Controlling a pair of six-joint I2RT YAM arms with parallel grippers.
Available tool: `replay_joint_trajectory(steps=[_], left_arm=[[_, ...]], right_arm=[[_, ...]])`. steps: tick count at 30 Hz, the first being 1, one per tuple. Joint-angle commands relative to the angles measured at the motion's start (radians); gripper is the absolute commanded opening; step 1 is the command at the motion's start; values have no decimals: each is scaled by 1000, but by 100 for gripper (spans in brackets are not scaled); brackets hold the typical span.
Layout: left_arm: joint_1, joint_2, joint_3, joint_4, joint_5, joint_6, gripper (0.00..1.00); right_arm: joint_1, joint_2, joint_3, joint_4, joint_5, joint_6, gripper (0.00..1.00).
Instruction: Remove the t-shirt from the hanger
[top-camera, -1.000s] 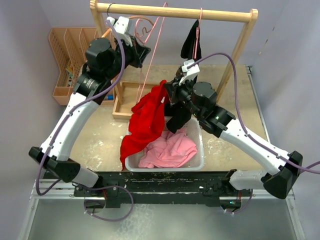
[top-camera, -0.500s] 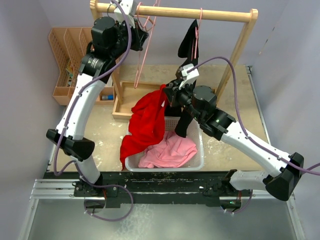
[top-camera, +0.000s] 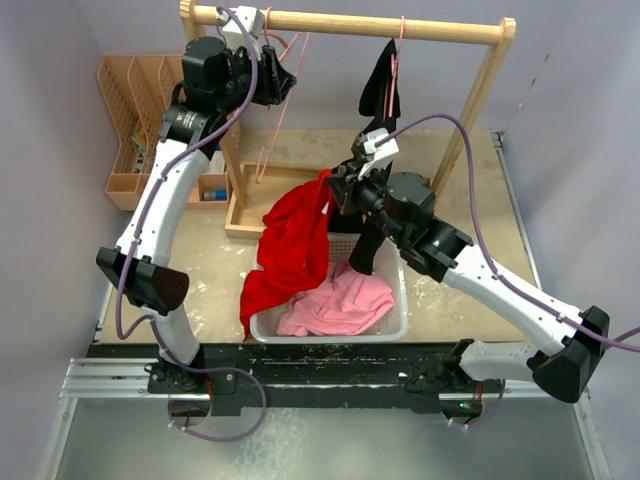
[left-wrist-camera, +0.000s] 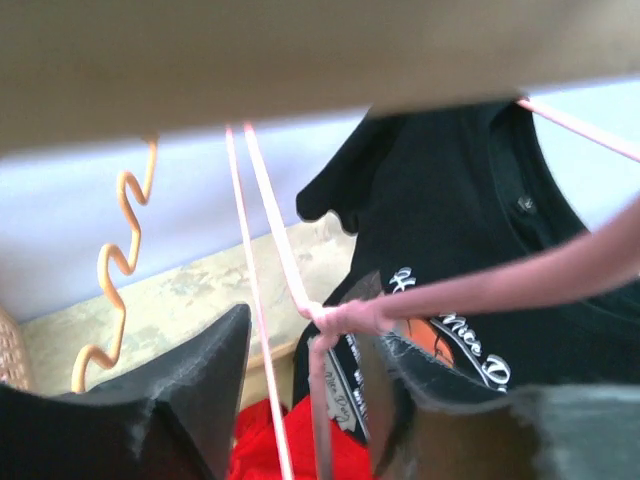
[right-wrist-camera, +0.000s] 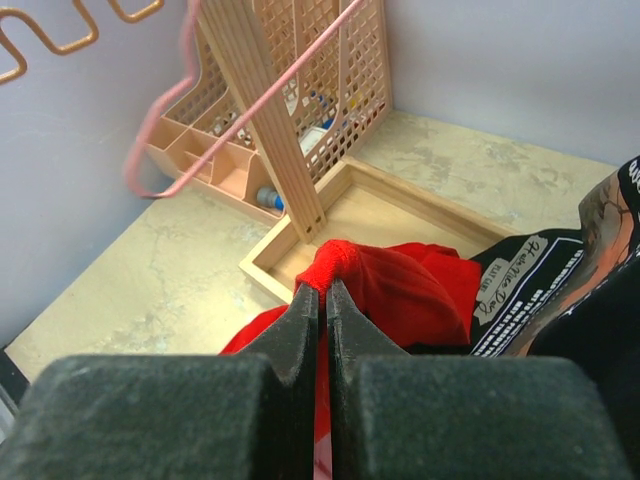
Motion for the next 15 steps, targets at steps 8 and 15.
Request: replay_joint_trajectory(steps=[8,15], left_arm=[[1,-229,-193,160,28,-52,99],[2,-360,-314,258,82,-127,99]], right_arm=[[8,-41,98,45,9,-57,0],[9,-43,232,27,-18,-107,0]])
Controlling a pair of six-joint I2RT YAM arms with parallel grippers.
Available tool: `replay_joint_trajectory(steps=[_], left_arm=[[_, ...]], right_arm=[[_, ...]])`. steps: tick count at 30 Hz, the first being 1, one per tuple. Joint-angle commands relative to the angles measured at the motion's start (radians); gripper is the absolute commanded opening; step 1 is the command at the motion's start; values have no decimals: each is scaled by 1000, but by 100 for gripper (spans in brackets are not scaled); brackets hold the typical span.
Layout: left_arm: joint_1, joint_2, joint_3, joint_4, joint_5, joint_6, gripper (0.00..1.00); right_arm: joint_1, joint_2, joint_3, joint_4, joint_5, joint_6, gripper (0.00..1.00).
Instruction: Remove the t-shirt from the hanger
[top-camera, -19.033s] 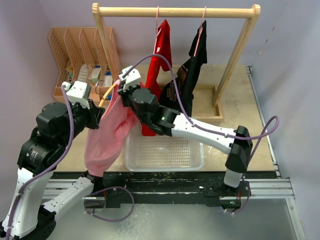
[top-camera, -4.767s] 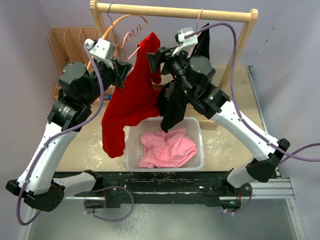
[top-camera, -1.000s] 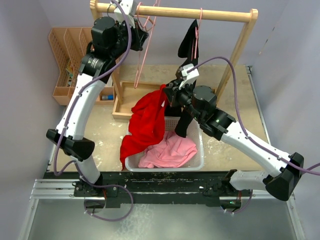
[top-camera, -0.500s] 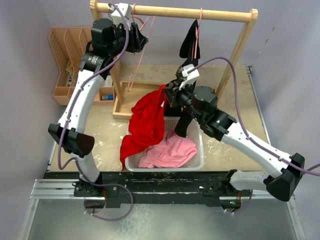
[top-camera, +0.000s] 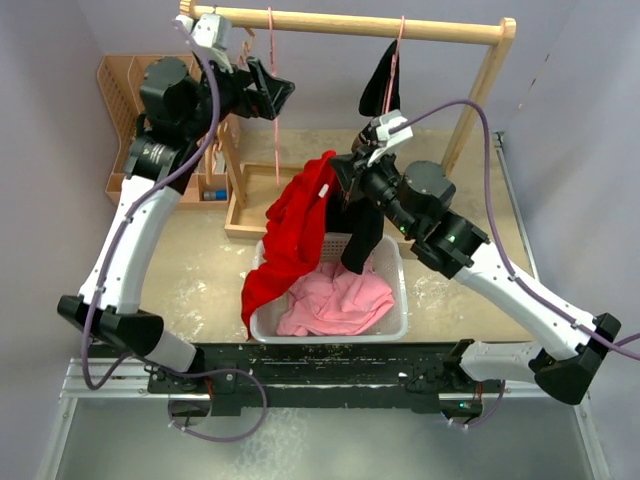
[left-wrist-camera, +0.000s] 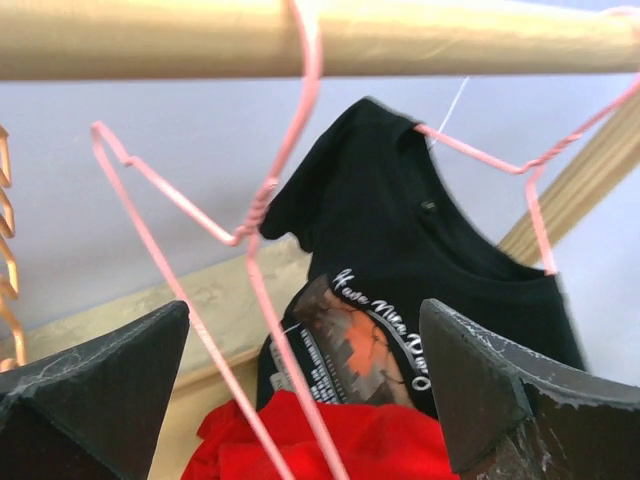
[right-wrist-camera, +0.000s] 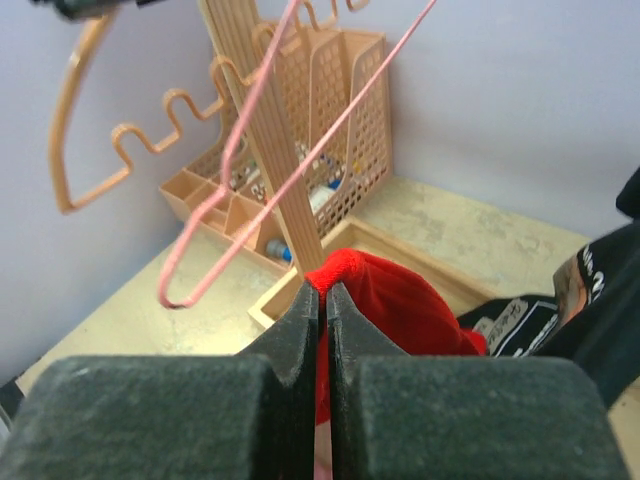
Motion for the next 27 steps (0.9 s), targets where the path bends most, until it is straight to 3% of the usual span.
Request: replay_joint_trajectory(steps=[1,10,18,27], left_arm=[[3,-111,-62,140,59,-84,99],[2,-214,-125,172,159,-141,99],[3,-292,-167,154,135,-114,99],[2,-330,-195,141,98,-90,99]], right_arm=[[4,-20,177,40,-27,-63,0],[5,64,542,-19,-191,-115,0],[4,198,868,-88,-304,-98,0],[4,255,1034,-29,-391,-43,0]])
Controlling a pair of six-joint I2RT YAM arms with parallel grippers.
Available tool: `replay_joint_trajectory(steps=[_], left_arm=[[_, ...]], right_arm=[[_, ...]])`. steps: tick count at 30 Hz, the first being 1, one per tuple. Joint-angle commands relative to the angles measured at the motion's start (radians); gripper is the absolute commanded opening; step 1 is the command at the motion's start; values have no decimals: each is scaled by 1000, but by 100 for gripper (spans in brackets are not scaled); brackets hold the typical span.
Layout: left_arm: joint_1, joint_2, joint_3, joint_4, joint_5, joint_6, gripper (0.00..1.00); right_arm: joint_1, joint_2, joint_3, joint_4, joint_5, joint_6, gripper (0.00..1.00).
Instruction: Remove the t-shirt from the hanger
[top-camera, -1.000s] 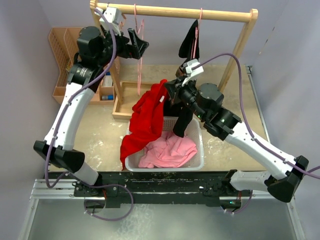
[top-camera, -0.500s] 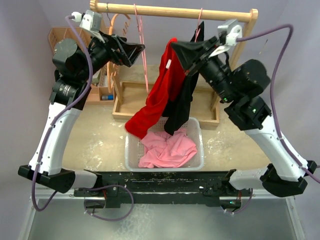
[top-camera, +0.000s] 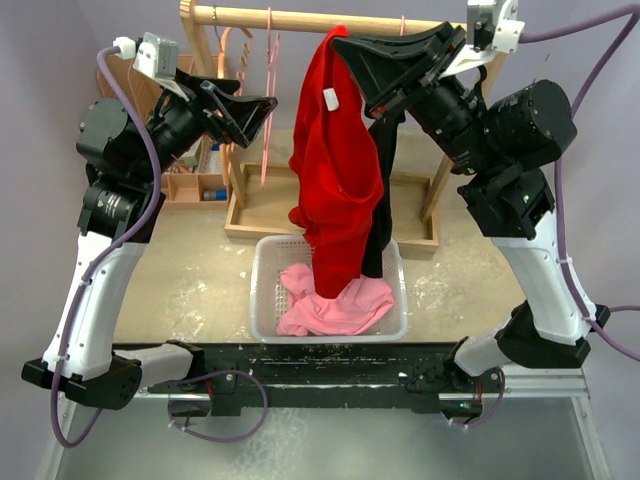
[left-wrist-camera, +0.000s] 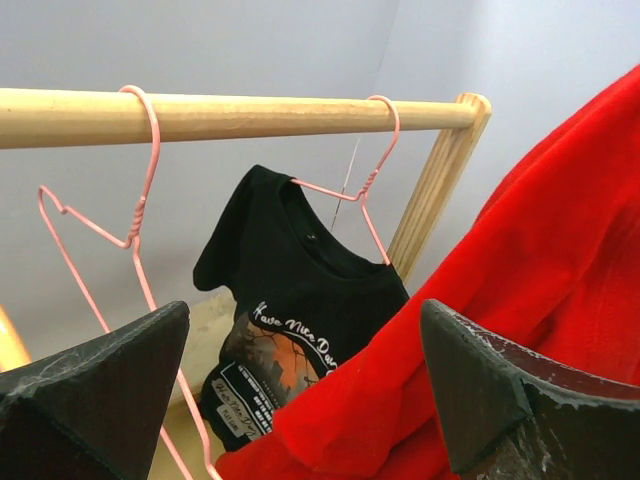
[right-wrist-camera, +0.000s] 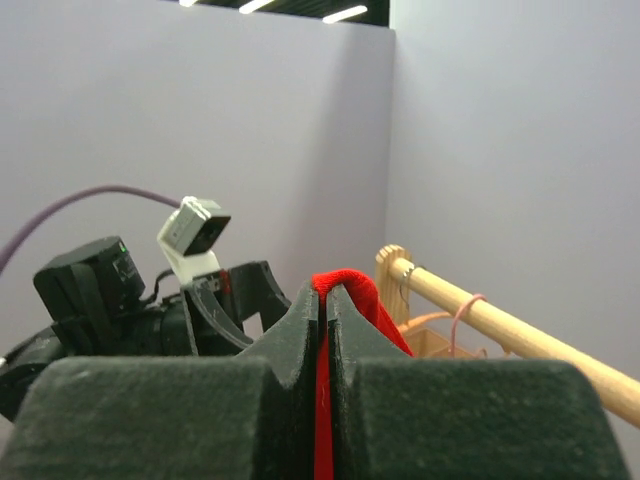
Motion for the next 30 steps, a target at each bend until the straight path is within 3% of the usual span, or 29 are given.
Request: replay_joint_trajectory(steps=[1,10,19,30], left_arm=[[1,-22,-25,27,-23,27,99],[1,-42,-54,27,-44,34,99],[2,-58,-67,25,-67,44,99],[2,-106,-123,37,-90,45,99]], right_arm=[[4,-9,90,147,-79,46,0],[4,-47,64,364,-106,93,0],[4,-31,90,370,-123,135,0],[4,-74,-99,418,-165,196,0]])
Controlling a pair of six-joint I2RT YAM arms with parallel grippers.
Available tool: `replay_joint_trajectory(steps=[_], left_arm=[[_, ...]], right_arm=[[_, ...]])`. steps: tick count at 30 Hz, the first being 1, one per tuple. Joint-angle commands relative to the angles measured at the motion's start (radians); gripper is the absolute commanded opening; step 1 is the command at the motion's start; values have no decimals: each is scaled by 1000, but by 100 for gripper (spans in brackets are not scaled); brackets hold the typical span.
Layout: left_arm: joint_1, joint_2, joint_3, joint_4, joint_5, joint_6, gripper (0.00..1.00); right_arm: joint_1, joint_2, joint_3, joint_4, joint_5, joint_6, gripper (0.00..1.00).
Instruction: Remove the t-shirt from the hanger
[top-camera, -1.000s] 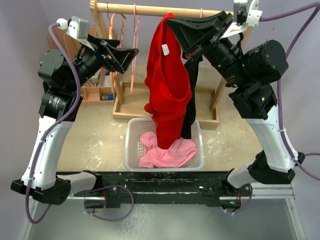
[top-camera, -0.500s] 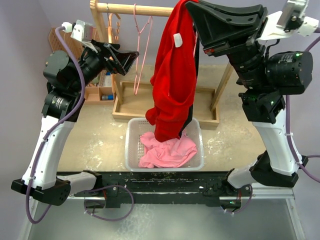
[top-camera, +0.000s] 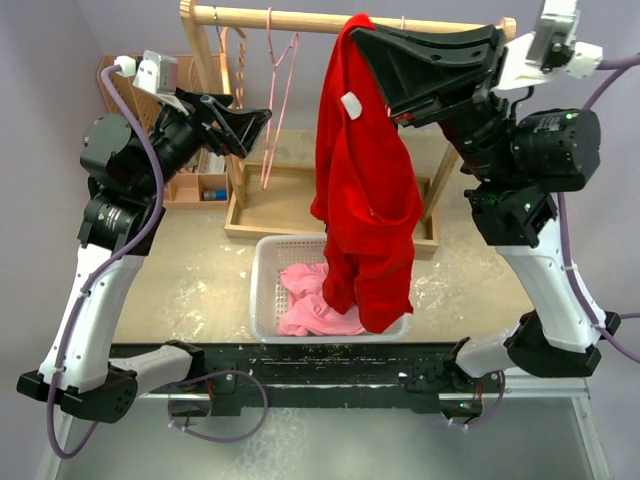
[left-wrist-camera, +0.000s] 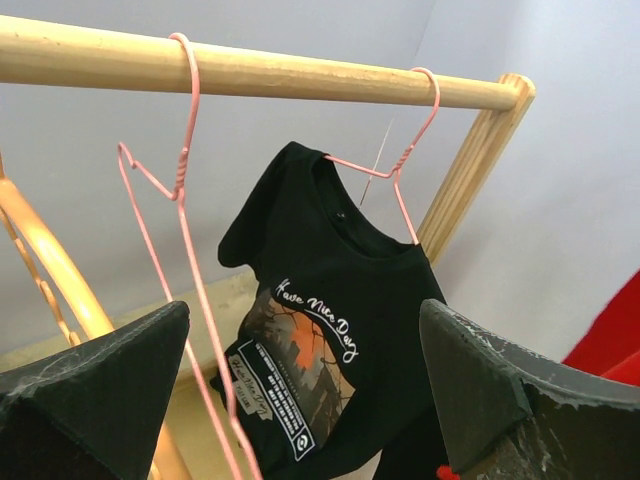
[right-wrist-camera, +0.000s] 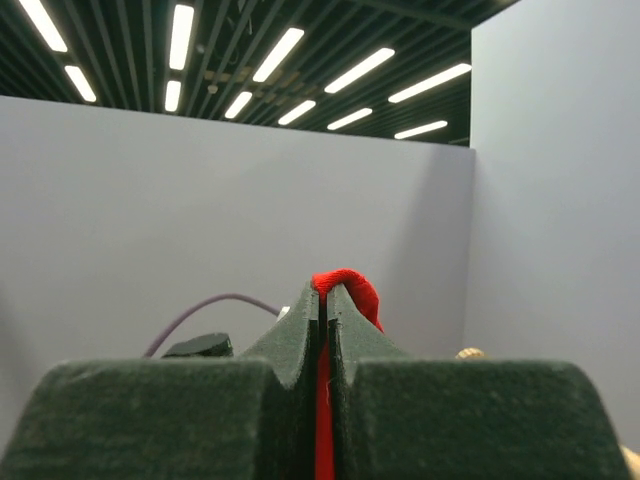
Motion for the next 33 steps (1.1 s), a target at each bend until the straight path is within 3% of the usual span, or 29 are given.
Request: replay_joint_trajectory(steps=[1,17,25,33], left_arm=[[1,-41,-19,44,-24,25,99],[2,-97,-88,43,-85,41,99],[2,-92,-105,54,-99,41,99],[2,-88,-133,76,-79,26,99]], right_arm=[[4,-11,-26,91,-33,48,0],[4,55,-57,116,-123,187,0],[6,-153,-399,176,-162,261,0],[6,-354,-739,23,31,153,0]])
